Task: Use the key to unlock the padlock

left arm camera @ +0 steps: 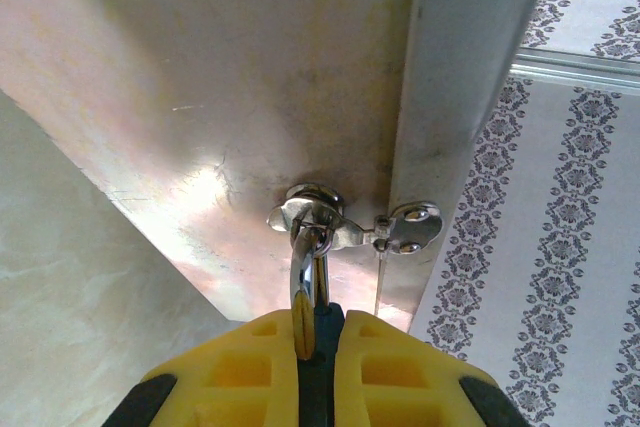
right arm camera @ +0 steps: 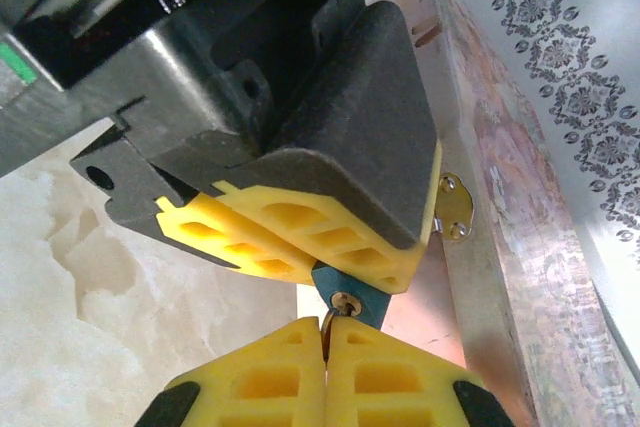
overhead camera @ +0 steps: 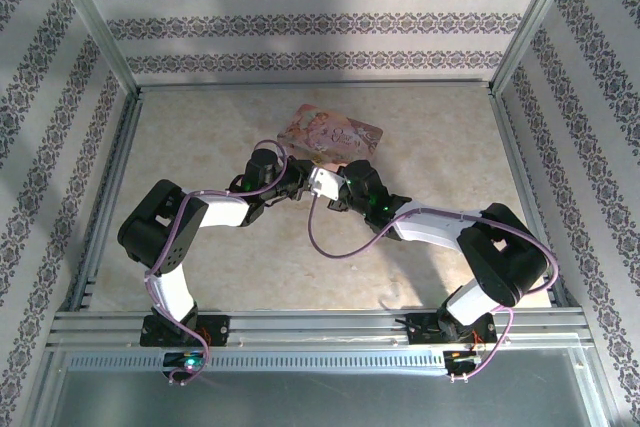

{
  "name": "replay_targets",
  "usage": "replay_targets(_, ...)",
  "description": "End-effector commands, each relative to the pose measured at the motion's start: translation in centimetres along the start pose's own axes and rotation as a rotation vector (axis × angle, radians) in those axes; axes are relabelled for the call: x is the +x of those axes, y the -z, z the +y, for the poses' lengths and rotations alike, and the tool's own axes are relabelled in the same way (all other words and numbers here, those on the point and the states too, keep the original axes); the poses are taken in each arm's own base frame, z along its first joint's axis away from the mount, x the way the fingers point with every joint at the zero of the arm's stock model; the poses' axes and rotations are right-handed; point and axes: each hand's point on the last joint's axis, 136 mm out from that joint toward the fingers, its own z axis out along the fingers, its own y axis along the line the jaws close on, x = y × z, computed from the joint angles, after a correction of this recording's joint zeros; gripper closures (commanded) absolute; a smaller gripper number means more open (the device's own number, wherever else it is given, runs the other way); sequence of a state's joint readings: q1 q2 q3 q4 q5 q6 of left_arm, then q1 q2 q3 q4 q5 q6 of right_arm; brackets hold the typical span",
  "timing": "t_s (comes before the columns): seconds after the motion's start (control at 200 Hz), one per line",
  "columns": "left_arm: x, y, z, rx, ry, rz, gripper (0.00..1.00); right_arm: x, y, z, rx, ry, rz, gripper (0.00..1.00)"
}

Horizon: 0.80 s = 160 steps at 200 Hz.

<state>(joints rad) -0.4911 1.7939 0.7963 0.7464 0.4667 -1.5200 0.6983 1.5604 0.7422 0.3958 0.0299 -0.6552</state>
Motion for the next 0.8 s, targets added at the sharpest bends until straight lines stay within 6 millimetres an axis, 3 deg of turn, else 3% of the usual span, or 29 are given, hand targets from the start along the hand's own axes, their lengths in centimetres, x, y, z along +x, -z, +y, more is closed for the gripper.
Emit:
replay_targets(0.0,1.7,0.5,-3.3,0.086,-0.061,0.039,0.92,-2.0,0.2,-0.7,0.016,-0.111,-0.052,1.0)
replay_targets(0.56,2.1,0.1,-2.2,0.057,-0.065,0.045,0.92,-4.5,0.0,-1.3,-0.059,-0.742,-0.16,1.0)
replay_targets(0.795,2.1,-0.1,-1.8,0.044,-0.065,0.045,0.92,-5.5,0.1,-1.7,-0.218,-1.047,-0.234,1.0)
